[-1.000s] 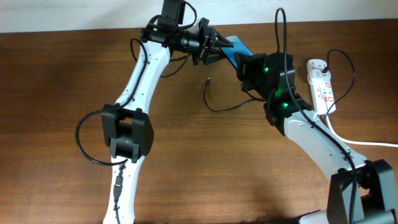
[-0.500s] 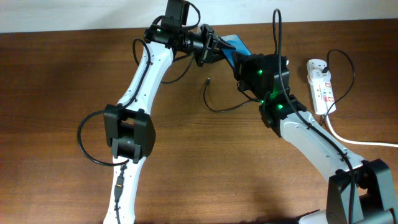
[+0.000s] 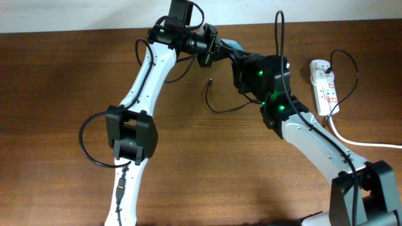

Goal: Plug charger to phone and switch on socket

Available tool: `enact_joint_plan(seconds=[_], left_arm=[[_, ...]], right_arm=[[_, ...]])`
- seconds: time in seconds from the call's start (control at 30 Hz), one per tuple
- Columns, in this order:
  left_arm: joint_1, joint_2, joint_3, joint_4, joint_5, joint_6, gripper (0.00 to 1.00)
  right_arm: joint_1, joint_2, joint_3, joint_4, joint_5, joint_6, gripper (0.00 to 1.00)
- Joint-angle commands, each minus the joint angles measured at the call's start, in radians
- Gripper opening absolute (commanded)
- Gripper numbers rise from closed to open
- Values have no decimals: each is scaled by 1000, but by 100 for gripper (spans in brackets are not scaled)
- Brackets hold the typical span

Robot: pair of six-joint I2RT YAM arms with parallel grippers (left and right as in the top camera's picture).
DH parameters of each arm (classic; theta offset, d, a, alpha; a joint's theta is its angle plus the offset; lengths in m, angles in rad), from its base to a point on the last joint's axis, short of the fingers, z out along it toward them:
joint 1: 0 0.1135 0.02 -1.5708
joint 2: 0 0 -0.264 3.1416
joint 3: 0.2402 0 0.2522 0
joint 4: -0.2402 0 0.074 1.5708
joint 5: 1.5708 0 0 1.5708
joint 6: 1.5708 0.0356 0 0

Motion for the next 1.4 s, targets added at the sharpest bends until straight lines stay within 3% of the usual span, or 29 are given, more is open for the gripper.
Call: enact_joint_plan(seconds=[0.0, 0.2, 0.3, 0.4, 0.43, 0.47, 0.53, 0.73, 0.9, 1.07, 1.17, 1.37], left_arm=[[34, -11, 11, 3, 3, 113, 0], [104, -11, 10, -6, 8, 268, 0], [138, -11, 10, -71, 16, 369, 0], [193, -11, 10, -115, 112, 548, 0], [211, -11, 10, -127, 141, 583, 0], [236, -11, 10, -158, 151, 621, 0], [277, -11, 10, -223, 152, 681, 0], [424, -11, 10, -328, 223, 783, 0], [476, -11, 10, -372, 219, 843, 0], [471, -11, 10, -372, 222, 843, 0], [471, -11, 10, -380, 256, 822, 0], [471, -11, 10, -391, 255, 797, 0]], right_arm=[[5, -6, 8, -38, -1, -78, 54], [3, -6, 8, -85, 6, -282, 74], [-19, -6, 8, -184, 5, -391, 76], [-34, -6, 8, -230, -46, -633, 76], [-33, -6, 8, -234, -63, -687, 79], [-33, -6, 8, -249, -90, -755, 88], [-34, -6, 8, -294, -109, -799, 99], [-33, -6, 8, -369, -155, -812, 100], [-32, -3, 44, -370, -229, -889, 81], [-32, 194, 341, -613, -272, -939, 78], [-1, 394, 543, -723, -287, -924, 58], [45, 560, 545, -665, -248, -904, 41]])
